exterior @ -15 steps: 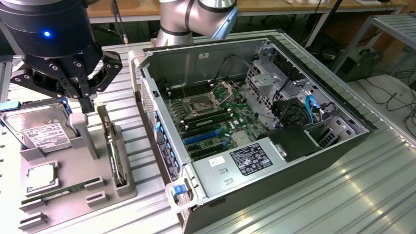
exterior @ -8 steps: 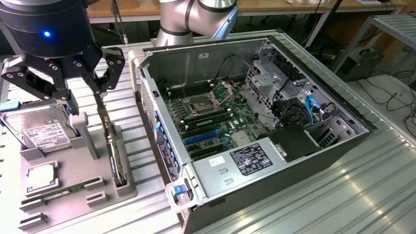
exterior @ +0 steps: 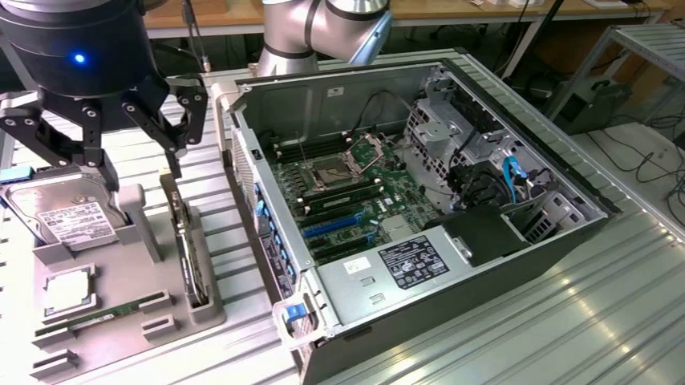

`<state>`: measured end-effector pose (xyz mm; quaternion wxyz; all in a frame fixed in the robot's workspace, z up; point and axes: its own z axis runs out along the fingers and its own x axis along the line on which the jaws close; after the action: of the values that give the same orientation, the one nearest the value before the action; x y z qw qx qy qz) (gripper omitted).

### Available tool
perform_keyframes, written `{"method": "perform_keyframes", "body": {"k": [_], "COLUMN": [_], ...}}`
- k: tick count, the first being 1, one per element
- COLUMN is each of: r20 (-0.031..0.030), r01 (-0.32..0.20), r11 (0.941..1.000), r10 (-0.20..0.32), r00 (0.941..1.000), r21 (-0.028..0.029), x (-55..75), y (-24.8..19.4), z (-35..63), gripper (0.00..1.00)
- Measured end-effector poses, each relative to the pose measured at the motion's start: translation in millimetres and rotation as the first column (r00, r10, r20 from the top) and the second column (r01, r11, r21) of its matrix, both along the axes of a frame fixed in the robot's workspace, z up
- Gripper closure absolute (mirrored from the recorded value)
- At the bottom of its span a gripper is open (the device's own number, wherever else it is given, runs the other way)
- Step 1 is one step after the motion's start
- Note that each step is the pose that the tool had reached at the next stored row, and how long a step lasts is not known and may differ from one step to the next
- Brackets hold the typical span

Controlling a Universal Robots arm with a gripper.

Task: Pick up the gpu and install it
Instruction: 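Pick up the gpu and move the gpu toward the slot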

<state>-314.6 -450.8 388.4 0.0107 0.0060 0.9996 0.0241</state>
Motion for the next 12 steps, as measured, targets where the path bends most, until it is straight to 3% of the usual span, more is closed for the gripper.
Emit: {"method": "perform_keyframes", "body": {"k": [12], "r20": [-0.0001], "r01": [-0.011], "r11": [0.9999], "r10": [0.011], "r00": [0.9999], "r21": [0.0], "x": [0.0], "y": [-0.7], "z": [-6.0], "gripper": [0.4]}}
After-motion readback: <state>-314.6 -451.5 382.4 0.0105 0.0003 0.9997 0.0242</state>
